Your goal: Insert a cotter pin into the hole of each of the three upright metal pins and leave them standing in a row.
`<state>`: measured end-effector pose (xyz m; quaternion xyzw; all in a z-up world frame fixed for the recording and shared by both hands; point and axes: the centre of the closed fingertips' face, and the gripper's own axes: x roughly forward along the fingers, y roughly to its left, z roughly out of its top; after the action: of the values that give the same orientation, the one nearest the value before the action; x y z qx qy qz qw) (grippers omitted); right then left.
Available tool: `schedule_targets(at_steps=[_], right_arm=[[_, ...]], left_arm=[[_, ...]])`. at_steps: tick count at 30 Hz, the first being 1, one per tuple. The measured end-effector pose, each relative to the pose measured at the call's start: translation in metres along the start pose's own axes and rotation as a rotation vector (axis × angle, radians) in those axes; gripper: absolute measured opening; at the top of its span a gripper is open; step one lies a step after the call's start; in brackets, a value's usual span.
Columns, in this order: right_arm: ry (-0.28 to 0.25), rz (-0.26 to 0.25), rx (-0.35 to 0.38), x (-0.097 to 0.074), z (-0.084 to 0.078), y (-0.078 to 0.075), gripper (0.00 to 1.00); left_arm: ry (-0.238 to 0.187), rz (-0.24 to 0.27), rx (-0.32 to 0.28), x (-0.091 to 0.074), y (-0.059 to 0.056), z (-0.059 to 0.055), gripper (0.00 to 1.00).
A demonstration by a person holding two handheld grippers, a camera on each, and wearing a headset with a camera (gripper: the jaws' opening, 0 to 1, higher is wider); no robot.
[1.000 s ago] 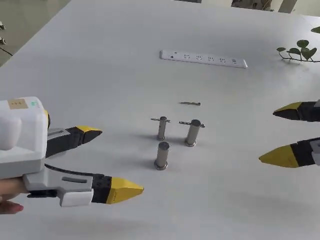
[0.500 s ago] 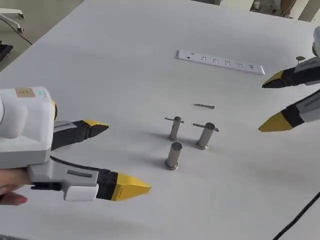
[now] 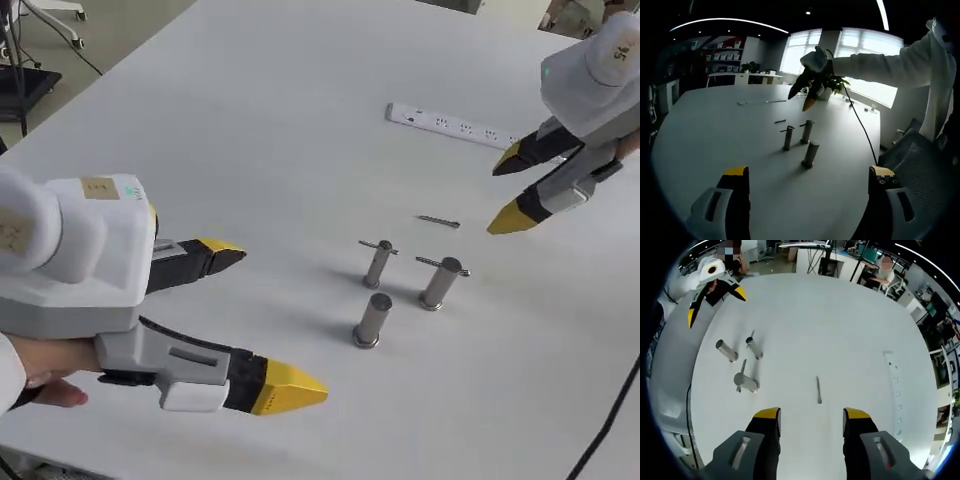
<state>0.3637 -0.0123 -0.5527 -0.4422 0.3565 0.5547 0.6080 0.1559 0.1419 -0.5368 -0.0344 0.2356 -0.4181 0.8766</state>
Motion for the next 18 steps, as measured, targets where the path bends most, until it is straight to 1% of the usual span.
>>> schedule_targets(at_steps=[1, 2, 3, 5, 6, 8, 10, 13, 18], right_arm=[[0.004, 0.008, 0.008, 0.002, 0.002, 0.003, 0.37], [0.005, 0.013, 0.019, 0.005, 0.003, 0.002, 0.33], [0.016, 0.006, 0.035, 0.009, 0.002, -0.003, 0.32], [0.054, 0.001, 0.038, 0.016, -0.002, -0.009, 0.34], [0.061, 0.001, 0.032, 0.019, -0.003, -0.01, 0.36], [0.068, 0.013, 0.034, 0.026, -0.004, -0.011, 0.36], [0.072, 0.035, 0.036, 0.032, -0.004, -0.008, 0.34], [0.076, 0.046, 0.038, 0.04, -0.003, -0.005, 0.33], [0.086, 0.069, 0.046, 0.05, -0.002, -0.002, 0.3]], left_arm=[[-0.004, -0.001, -0.006, 0.0, 0.0, 0.0, 0.99], [-0.004, -0.002, -0.008, 0.0, 0.0, 0.001, 0.99], [-0.005, -0.003, -0.008, 0.0, 0.0, 0.0, 0.99], [-0.002, -0.002, -0.012, 0.0, 0.001, 0.0, 0.99], [-0.003, -0.003, -0.013, 0.0, 0.001, 0.0, 0.99], [-0.007, -0.009, -0.018, 0.0, 0.0, 0.001, 0.99], [-0.014, -0.008, -0.018, -0.001, 0.001, 0.003, 0.99], [-0.019, -0.007, -0.032, -0.001, 0.004, 0.002, 0.99], [-0.007, -0.007, -0.036, -0.003, 0.005, 0.001, 0.99]])
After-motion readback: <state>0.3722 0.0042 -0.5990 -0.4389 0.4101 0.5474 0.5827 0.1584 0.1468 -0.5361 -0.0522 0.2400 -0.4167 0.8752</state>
